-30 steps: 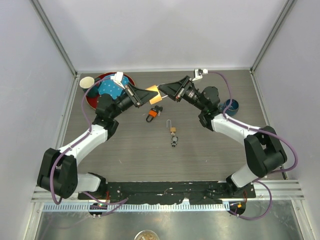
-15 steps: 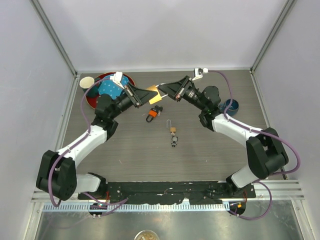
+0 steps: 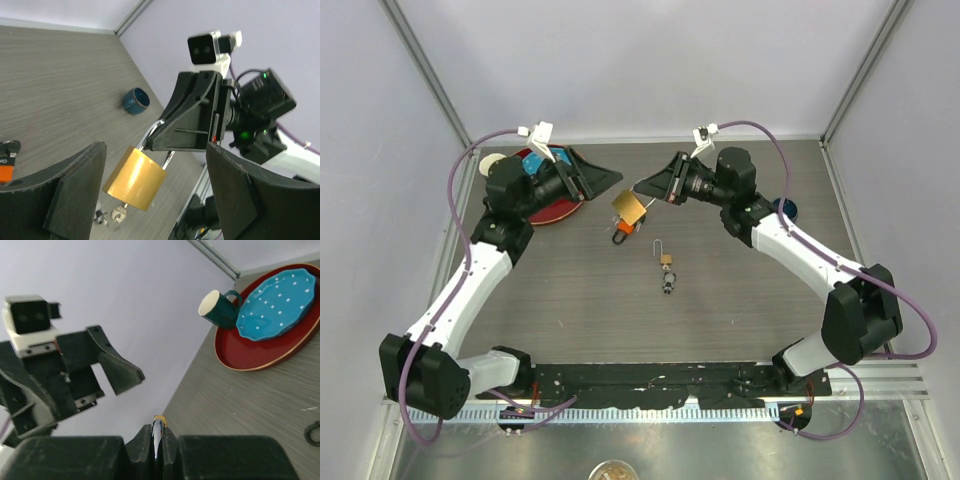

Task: Lock with the key
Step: Lock the lock.

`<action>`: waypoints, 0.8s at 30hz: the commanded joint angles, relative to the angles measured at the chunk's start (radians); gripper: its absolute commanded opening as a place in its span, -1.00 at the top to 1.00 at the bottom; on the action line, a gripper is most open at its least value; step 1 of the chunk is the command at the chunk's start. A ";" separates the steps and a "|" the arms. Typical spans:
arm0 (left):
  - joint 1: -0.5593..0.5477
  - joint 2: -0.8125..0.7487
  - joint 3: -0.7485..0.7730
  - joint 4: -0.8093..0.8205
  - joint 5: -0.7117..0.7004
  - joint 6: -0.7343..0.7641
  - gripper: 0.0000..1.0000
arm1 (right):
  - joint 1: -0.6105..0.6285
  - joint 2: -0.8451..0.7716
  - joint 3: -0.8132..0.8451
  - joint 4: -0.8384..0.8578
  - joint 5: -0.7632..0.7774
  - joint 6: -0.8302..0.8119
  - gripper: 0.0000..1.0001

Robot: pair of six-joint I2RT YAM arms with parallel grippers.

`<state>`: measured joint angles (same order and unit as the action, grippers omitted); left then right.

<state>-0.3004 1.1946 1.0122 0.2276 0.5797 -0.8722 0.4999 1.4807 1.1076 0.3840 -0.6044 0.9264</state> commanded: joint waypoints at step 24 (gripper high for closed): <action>-0.210 0.184 0.220 -0.522 0.442 0.429 -0.39 | -0.044 -0.053 0.310 -0.490 -0.403 -0.363 0.97</action>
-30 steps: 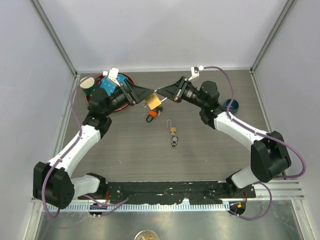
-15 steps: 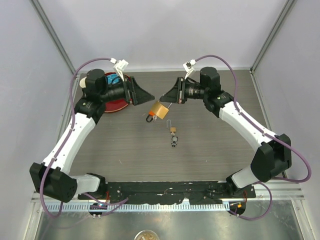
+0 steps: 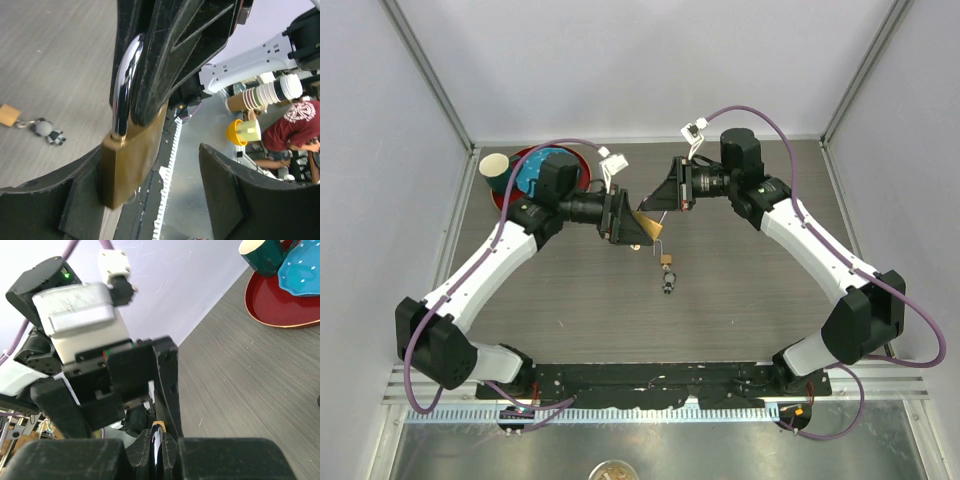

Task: Lock with the key
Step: Lock the lock.

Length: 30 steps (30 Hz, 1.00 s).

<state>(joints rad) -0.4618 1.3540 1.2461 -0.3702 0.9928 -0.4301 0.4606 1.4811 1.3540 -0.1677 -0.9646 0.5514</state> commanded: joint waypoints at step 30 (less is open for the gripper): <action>-0.057 -0.159 -0.254 0.677 -0.122 -0.346 1.00 | -0.112 -0.231 -0.338 0.713 0.172 0.399 -0.65</action>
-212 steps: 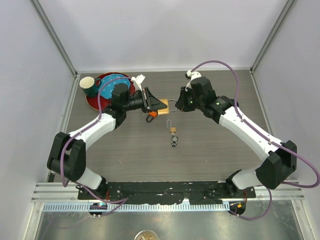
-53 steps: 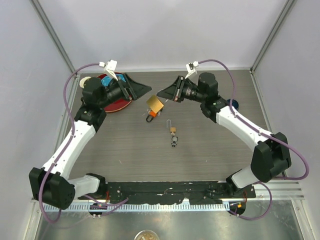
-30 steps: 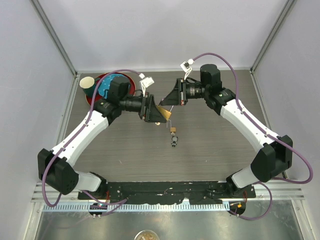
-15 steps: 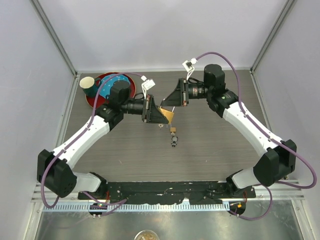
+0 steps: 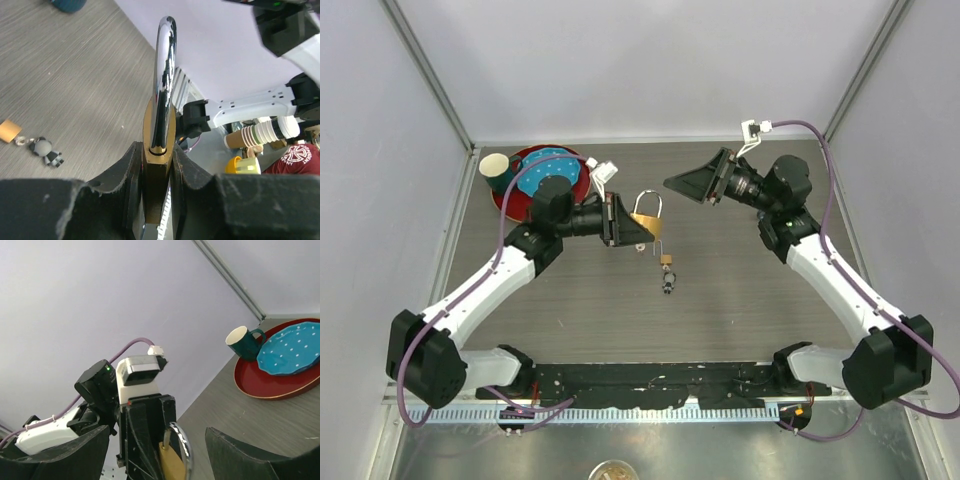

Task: Lock with the key
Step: Lock the lock.

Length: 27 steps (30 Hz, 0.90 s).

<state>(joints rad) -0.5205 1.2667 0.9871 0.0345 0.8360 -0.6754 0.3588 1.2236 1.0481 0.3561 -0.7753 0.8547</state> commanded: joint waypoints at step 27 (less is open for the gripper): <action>0.002 -0.062 -0.031 0.415 0.066 -0.204 1.00 | 0.115 0.159 0.058 0.317 -0.074 0.184 0.51</action>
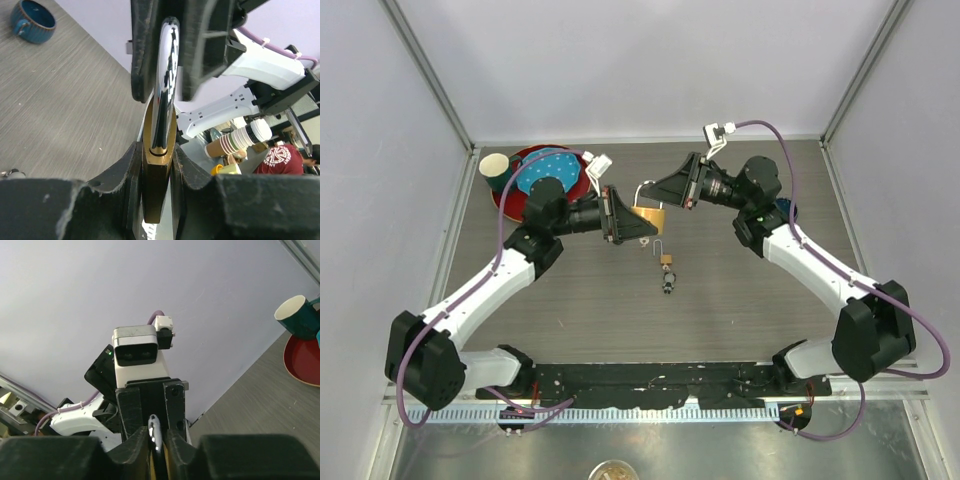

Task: Lock with the key
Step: Lock the lock.

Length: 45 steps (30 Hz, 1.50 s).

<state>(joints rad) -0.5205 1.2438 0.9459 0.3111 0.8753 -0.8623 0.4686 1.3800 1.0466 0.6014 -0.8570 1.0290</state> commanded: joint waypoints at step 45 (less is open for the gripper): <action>0.120 -0.115 -0.110 0.131 -0.067 -0.090 -0.67 | -0.114 -0.064 0.142 -0.146 0.101 -0.035 0.97</action>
<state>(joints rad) -0.3725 1.1046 0.8394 0.2787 0.8116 -0.8875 0.3584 1.3613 1.1240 0.3771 -0.7761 0.9531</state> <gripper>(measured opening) 0.834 0.146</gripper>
